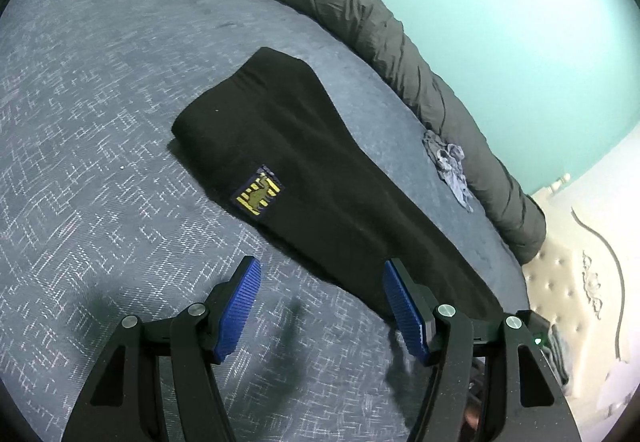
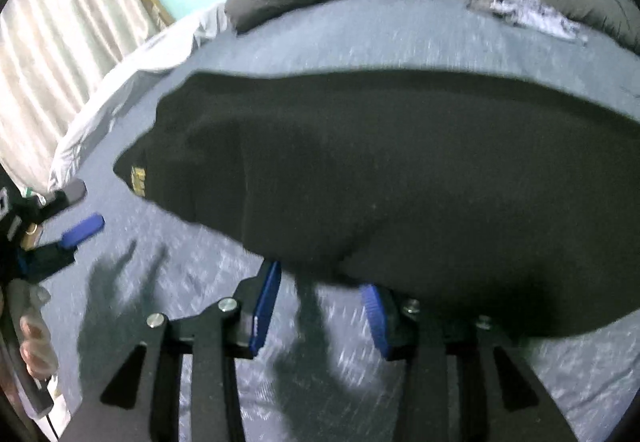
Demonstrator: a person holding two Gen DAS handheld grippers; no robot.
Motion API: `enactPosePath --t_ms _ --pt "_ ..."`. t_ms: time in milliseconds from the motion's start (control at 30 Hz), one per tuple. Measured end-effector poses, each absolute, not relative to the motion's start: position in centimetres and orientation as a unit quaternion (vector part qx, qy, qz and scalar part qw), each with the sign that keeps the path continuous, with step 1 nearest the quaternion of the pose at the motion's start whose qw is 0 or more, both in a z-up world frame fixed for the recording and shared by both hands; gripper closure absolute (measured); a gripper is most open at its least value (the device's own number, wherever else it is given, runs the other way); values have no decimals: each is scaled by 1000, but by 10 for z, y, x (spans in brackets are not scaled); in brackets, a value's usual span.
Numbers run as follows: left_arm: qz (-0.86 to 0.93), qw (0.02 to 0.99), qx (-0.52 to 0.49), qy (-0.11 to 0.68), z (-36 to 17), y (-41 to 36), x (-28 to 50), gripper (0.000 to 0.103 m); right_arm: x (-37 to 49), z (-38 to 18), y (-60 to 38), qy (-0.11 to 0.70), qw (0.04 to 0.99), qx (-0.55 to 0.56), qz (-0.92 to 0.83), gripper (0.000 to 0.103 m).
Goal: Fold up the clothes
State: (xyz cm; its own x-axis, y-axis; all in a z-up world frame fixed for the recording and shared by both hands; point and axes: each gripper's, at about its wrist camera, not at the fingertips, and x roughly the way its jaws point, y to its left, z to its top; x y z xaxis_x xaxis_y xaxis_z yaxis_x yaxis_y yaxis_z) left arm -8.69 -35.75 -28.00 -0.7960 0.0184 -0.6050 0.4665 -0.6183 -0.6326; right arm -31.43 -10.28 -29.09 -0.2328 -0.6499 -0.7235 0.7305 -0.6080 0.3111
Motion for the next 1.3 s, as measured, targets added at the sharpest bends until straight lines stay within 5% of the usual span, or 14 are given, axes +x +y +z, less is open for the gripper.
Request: enactPosePath --t_ms 600,700,1300 --pt "-853 127 285 418 -277 -357 -87 35 -379 -249 -90 -3 434 450 -781 63" --pt "-853 131 283 419 -278 -358 -86 24 -360 -243 -78 -19 448 440 -778 63" --pt "-855 129 281 416 -275 -358 -88 24 -329 -279 -118 106 478 420 -764 61"
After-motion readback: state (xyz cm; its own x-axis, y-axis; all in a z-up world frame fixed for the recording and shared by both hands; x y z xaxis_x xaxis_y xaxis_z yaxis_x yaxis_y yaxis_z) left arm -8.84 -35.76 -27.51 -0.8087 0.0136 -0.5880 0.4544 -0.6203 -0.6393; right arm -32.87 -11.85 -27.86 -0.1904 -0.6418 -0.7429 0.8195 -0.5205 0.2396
